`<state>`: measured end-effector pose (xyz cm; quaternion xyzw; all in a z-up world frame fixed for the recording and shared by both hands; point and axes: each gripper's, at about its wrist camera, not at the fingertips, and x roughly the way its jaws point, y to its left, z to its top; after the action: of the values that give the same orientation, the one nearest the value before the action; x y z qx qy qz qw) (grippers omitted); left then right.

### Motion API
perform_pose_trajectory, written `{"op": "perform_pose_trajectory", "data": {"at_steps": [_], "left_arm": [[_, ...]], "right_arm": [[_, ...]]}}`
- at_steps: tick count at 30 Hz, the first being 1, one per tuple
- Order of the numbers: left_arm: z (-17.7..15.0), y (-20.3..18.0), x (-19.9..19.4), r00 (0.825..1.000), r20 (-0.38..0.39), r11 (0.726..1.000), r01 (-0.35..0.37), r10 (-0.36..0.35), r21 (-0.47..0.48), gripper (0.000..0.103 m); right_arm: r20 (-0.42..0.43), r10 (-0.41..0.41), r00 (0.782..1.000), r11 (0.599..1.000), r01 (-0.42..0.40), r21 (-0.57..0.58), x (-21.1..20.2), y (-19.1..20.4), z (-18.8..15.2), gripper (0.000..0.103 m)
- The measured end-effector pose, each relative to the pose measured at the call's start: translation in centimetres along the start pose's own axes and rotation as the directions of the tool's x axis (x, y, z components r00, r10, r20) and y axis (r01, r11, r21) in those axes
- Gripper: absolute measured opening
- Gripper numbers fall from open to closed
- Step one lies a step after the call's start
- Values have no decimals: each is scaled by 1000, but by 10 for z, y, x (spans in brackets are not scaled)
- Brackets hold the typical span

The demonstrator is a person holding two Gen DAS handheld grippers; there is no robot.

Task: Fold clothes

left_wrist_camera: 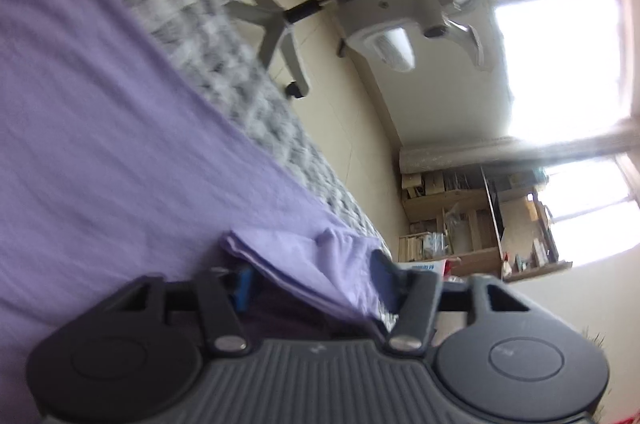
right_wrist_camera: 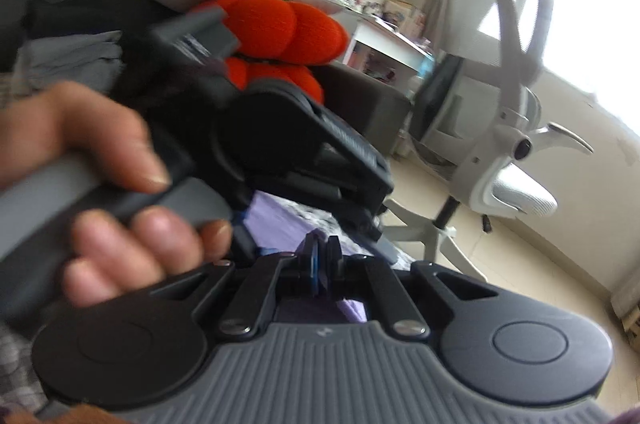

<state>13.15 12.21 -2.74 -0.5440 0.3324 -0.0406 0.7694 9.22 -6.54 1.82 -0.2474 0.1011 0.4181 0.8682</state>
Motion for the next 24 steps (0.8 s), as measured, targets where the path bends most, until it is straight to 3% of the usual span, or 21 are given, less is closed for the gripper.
{"op": "perform_pose_trajectory", "data": {"at_steps": [2,4,9,13,15,17,18,24], "left_arm": [[4,4,0,1000,-6,1000,-20,20,-7,28],[6,2,-6,999,19,999,-43,42,24,2],[13,-6,-22,993,102,992,-76,65,101,2],[15,-12,-26,990,122,985,-91,73,148,2],[15,-13,-25,990,120,983,-97,79,155,2],[15,-10,-25,989,117,983,-106,89,149,2],[15,-9,-24,989,115,983,-110,94,148,2],[16,-9,-23,989,105,983,-118,104,141,2]], "right_arm": [[1,7,1000,1000,-7,-18,-1,3,1,4],[-4,7,1000,1000,-7,-31,0,5,0,4],[-28,22,999,998,-24,-63,3,11,-5,4],[-54,30,998,994,-35,-104,9,20,-11,9],[-66,20,998,991,-29,-127,11,24,-14,15],[-72,12,997,989,-22,-149,13,28,-18,39],[-69,8,998,988,-18,-155,13,29,-19,42],[-54,-6,999,984,-3,-177,18,35,-19,42]]}}
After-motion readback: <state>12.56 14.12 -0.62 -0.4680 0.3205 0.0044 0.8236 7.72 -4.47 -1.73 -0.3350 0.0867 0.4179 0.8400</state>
